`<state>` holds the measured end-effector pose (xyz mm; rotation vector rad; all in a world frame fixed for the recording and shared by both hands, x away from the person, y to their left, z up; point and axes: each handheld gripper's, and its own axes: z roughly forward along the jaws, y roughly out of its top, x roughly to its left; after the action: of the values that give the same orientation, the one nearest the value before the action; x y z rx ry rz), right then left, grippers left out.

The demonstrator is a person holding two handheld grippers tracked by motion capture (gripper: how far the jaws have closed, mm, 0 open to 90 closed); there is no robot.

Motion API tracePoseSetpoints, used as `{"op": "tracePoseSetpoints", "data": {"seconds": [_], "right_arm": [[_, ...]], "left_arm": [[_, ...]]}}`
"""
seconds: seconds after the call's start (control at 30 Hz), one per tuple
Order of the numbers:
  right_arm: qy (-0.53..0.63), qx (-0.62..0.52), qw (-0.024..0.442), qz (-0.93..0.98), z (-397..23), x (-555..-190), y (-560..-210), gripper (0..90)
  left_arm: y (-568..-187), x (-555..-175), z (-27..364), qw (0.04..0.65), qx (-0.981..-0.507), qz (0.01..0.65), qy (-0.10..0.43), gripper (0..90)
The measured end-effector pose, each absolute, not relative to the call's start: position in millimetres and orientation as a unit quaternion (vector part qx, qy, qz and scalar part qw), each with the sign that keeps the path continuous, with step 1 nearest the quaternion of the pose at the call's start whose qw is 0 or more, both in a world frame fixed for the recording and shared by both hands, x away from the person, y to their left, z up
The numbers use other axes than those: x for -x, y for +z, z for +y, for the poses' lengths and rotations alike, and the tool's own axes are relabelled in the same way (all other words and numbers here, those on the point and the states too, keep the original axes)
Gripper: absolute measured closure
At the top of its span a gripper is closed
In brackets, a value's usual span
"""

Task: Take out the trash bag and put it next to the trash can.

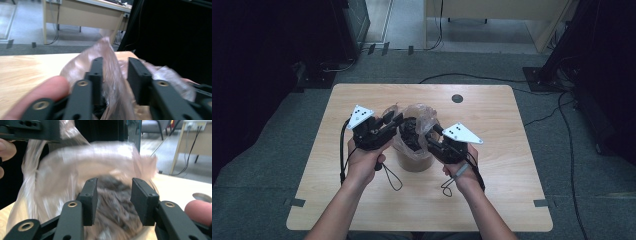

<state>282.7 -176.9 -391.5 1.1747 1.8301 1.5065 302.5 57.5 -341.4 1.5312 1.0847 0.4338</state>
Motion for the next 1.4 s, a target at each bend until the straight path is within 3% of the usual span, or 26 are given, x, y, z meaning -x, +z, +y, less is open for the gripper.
{"op": "tracePoseSetpoints", "data": {"seconds": [0.27, 0.57, 0.8, 1.1, 1.3, 1.4], "right_arm": [[0.563, -0.414, 0.226, 0.678, -189.4, -267.0, -395.7, 48.3], [0.596, -0.392, 0.176, 0.678, -183.2, -247.6, -388.1, 34.1], [0.573, -0.381, 0.18, 0.703, -153.9, -245.9, -384.4, 18.5], [0.537, -0.425, 0.192, 0.703, -129.6, -254.6, -384.5, 4.4], [0.5, -0.457, 0.222, 0.701, -108.9, -261.1, -384.6, 2.1], [0.499, -0.46, 0.22, 0.701, -104.1, -264.5, -384.0, 8.9]], "left_arm": [[-345.8, -292.6, 74.0, 0.586, -0.641, 0.458, 0.19, 46.2], [-348.9, -279.4, 99.8, 0.611, -0.612, 0.465, 0.19, 43.2], [-367.0, -265.4, 123.0, 0.61, -0.59, 0.485, 0.211, 43.0], [-415.2, -262.5, 148.8, 0.539, -0.605, 0.54, 0.227, 38.3], [-450.6, -264.9, 150.2, 0.501, -0.622, 0.557, 0.227, 38.3], [-464.4, -266.0, 157.0, 0.479, -0.629, 0.566, 0.234, 38.3]]}}
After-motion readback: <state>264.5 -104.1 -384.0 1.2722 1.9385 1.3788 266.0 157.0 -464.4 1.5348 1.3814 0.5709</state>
